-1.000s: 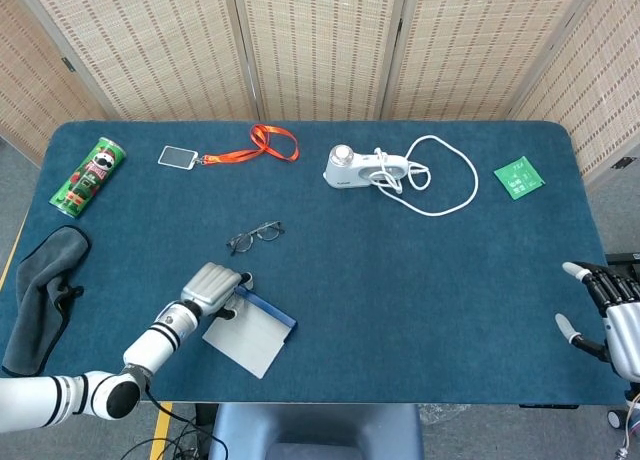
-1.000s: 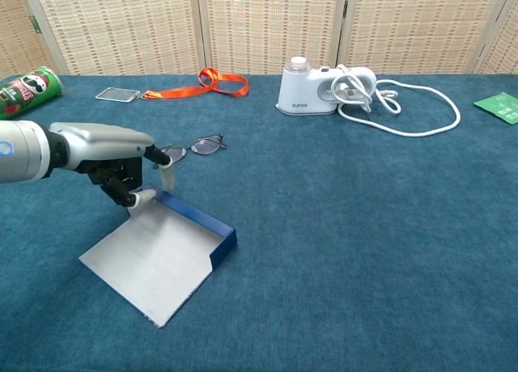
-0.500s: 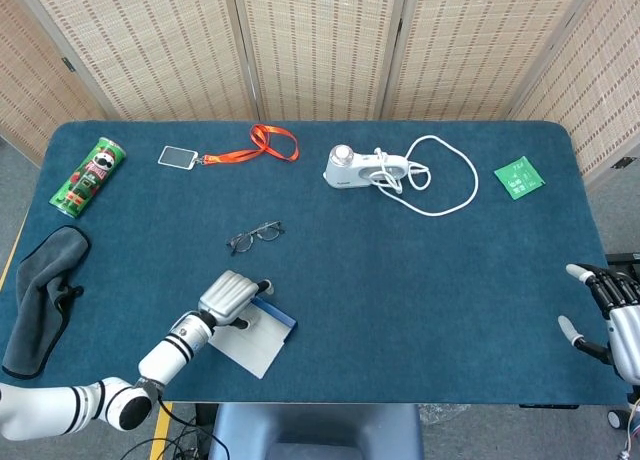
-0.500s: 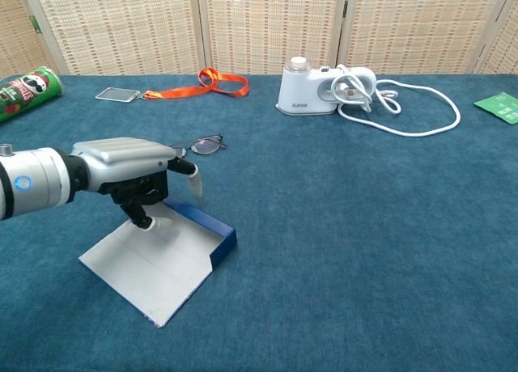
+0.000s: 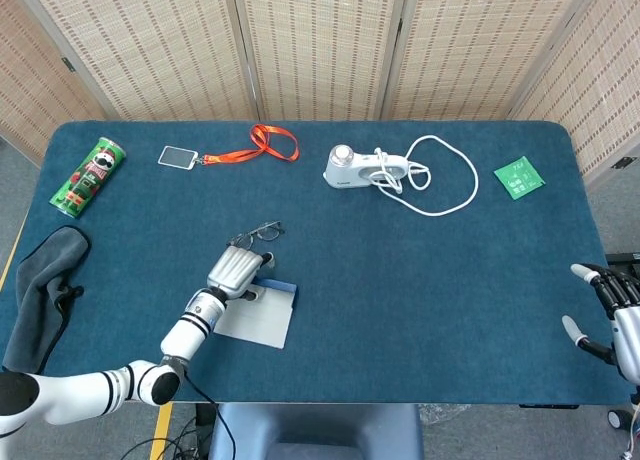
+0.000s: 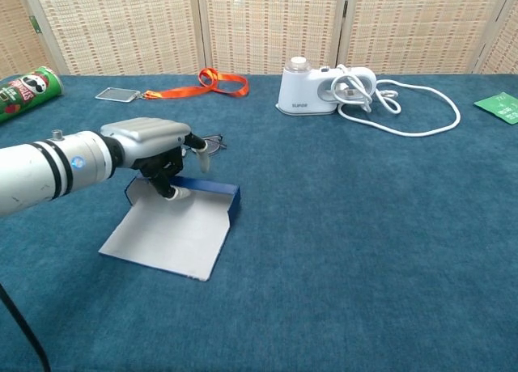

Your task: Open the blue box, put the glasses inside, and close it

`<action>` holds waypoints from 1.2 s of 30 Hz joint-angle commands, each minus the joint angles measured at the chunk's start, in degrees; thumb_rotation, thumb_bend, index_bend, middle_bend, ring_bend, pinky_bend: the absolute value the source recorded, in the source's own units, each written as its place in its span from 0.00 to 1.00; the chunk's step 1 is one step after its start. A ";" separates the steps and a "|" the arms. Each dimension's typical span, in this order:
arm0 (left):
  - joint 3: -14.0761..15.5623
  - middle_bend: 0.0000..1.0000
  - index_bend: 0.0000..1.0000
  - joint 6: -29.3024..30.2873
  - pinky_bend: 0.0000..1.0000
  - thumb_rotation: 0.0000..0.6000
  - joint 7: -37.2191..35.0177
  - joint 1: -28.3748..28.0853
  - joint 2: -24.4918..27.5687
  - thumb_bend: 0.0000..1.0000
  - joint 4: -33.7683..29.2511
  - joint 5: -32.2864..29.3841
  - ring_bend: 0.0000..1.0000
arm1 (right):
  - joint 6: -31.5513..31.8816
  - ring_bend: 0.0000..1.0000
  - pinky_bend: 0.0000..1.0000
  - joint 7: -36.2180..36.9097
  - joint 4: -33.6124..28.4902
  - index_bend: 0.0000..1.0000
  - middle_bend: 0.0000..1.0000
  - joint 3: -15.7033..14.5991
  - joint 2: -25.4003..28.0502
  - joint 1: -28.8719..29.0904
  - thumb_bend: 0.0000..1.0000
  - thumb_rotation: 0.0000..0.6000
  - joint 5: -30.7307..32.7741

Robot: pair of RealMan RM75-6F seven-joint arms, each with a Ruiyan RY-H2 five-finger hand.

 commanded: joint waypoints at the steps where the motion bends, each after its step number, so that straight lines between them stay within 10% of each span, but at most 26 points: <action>1: -0.44 0.92 0.38 -0.06 0.90 1.00 1.53 -0.16 -0.12 0.37 0.63 -1.53 0.86 | 0.00 0.24 0.22 0.04 0.02 0.19 0.22 0.03 0.02 0.01 0.28 1.00 0.00; 24: 0.86 0.91 0.20 2.12 0.90 1.00 7.59 0.58 3.45 0.30 -2.35 -1.22 0.84 | 0.78 0.25 0.22 0.67 0.47 0.19 0.22 0.03 0.17 -0.36 0.28 1.00 -0.22; 36: -7.95 0.90 0.33 2.16 0.90 1.00 3.08 -1.85 4.79 0.30 -3.91 -6.95 0.84 | 1.26 0.25 0.22 0.32 0.19 0.19 0.22 -0.03 0.44 -0.88 0.28 1.00 -0.12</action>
